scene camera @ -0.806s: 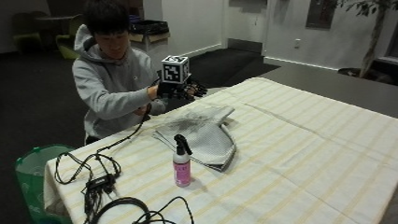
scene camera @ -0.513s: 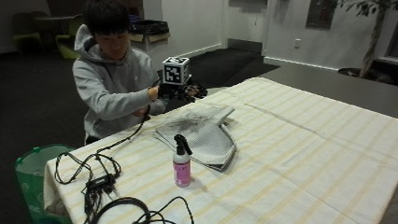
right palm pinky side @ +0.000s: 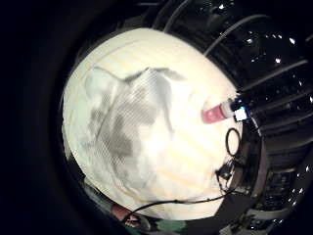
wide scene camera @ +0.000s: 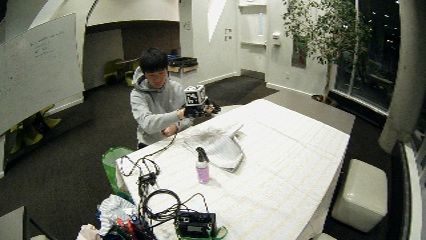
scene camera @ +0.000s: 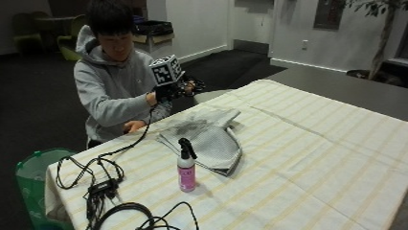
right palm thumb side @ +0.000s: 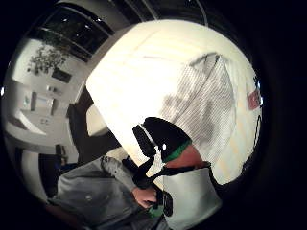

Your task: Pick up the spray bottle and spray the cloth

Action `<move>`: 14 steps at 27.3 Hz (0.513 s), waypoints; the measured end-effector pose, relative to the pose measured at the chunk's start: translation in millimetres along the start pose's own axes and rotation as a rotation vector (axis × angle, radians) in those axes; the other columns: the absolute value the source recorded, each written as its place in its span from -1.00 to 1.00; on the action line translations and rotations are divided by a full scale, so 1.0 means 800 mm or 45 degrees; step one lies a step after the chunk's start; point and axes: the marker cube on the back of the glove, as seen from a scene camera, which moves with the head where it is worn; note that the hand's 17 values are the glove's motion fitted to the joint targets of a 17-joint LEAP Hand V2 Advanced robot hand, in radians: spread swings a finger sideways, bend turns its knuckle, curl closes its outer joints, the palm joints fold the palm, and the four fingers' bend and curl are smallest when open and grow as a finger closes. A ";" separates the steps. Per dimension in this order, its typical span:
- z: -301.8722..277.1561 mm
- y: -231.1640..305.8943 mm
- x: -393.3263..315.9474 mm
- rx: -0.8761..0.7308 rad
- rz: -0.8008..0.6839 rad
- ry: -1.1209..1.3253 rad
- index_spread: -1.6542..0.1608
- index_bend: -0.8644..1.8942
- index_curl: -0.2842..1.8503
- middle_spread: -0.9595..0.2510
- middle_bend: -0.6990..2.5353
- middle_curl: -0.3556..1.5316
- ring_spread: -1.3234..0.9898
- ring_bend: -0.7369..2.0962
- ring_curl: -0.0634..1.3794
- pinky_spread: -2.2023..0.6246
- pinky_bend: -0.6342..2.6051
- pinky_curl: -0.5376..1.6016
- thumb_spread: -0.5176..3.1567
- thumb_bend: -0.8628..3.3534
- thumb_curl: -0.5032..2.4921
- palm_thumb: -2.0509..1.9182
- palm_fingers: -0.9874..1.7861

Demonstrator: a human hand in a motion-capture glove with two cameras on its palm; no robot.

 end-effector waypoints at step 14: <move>-0.032 0.093 0.088 0.555 0.157 -0.118 0.42 -0.28 -0.53 0.52 -0.41 -0.34 0.19 -0.31 -0.68 0.73 -0.37 -0.25 -0.18 -0.59 -0.49 0.29 -0.18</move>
